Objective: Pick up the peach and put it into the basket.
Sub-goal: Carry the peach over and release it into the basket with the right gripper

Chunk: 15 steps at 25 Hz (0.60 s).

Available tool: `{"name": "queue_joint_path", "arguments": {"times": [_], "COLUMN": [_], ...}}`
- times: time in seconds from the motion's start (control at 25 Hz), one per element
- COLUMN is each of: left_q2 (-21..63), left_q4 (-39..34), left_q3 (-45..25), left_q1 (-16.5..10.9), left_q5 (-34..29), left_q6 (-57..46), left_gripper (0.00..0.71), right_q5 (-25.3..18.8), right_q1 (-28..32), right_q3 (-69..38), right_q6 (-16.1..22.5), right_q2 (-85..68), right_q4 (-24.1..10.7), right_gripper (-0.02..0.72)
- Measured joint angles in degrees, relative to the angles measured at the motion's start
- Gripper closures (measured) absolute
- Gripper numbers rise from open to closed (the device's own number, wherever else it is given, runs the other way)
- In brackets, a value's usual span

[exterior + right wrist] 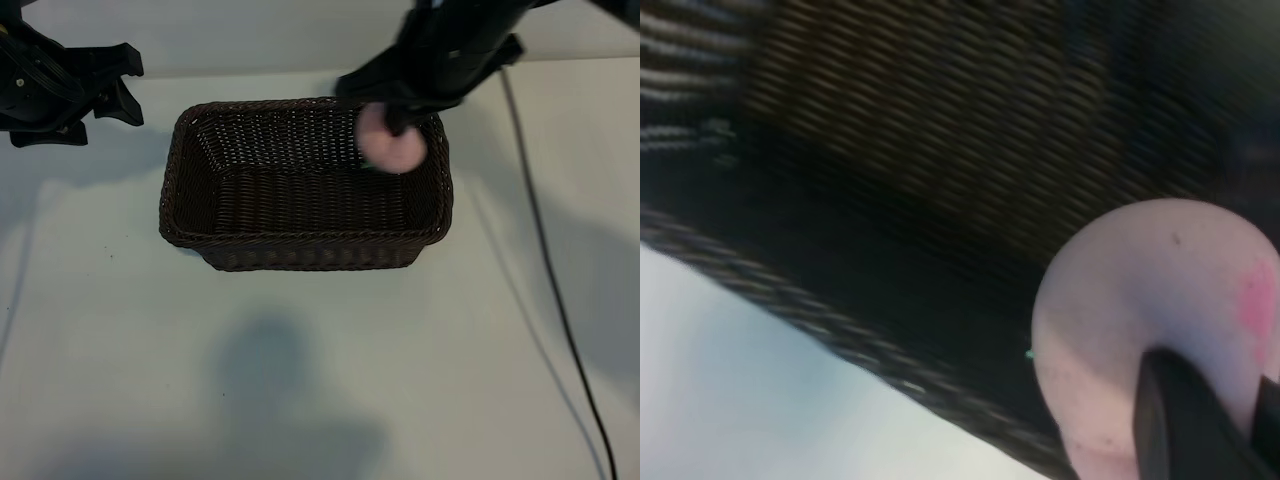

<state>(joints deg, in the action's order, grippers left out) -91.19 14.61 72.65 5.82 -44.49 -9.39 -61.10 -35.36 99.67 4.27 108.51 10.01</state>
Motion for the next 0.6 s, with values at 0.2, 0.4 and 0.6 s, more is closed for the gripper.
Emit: {"name": "queue_joint_path", "arguments": {"times": [0.2, 0.4, 0.6], "left_q2": [0.0, 0.0, 0.0], "left_q4": [-0.05, -0.18, -0.18], "left_q3": [0.0, 0.0, 0.0], "left_q1": [0.0, 0.0, 0.0], "left_q5": [-0.07, -0.07, -0.07], "left_q6": [0.0, 0.0, 0.0], "left_gripper": [0.155, 0.155, 0.155], "right_q5": [4.3, 6.25, 10.67], "right_q1": [-3.01, -3.02, -3.02], "right_q3": [0.0, 0.0, 0.0], "right_q6": [0.69, 0.84, 0.84], "right_q2": [1.93, 5.46, 10.23], "right_q4": [0.25, -1.4, -2.62], "right_gripper": [0.662, 0.662, 0.662]}}
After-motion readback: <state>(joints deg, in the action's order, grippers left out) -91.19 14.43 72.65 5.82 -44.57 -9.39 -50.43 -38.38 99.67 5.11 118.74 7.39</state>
